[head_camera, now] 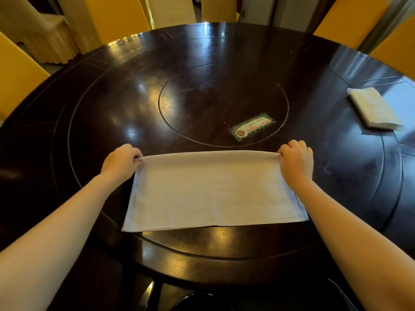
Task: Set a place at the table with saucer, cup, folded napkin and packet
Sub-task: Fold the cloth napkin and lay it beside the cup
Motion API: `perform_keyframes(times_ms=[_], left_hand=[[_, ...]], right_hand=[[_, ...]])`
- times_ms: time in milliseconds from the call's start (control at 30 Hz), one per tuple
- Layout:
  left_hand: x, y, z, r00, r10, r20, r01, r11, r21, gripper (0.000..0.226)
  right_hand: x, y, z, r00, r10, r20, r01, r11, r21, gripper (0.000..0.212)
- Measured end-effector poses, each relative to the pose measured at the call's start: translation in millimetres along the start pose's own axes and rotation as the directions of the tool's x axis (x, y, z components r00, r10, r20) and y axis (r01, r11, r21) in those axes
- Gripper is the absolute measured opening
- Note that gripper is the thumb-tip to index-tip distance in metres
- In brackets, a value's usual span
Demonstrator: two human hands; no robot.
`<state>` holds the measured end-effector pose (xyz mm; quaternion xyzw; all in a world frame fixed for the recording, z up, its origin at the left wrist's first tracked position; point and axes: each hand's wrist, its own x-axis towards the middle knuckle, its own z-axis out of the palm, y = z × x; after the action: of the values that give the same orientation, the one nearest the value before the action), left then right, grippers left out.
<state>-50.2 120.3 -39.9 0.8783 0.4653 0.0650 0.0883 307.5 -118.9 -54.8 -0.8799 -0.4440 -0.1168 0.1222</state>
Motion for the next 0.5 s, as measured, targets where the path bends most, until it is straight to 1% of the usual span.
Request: perform_keyframes(times_ms=[133, 267, 333, 400, 500], left_hand=[[-29.7, 1.8, -11.2, 0.999, 0.009, -0.051, -0.013, 0.998, -0.069, 0.006], [-64.7, 0.7, -10.3, 0.995, -0.007, -0.101, -0.006, 0.991, -0.132, 0.008], [-83.7, 0.8, -8.9, 0.993, -0.001, -0.116, -0.016, 0.988, -0.153, 0.009], [-101.8, 0.7, -8.0, 0.993, 0.041, -0.109, -0.056, 0.988, -0.144, 0.007], [-126.5, 1.5, -9.2, 0.989, 0.107, -0.104, -0.118, 0.987, -0.105, 0.007]], right_hand=[[-16.2, 7.2, -15.0, 0.998, -0.007, -0.067, 0.012, 0.997, 0.070, 0.017], [-40.5, 11.3, -30.7, 0.990, -0.043, -0.137, 0.059, 0.992, 0.110, 0.009], [-55.9, 15.7, -39.0, 0.983, -0.086, -0.159, 0.102, 0.990, 0.095, 0.005], [-72.5, 22.2, -44.4, 0.974, -0.143, -0.178, 0.156, 0.986, 0.060, 0.003], [-98.6, 31.2, -47.2, 0.965, -0.215, -0.147, 0.219, 0.976, 0.009, 0.006]])
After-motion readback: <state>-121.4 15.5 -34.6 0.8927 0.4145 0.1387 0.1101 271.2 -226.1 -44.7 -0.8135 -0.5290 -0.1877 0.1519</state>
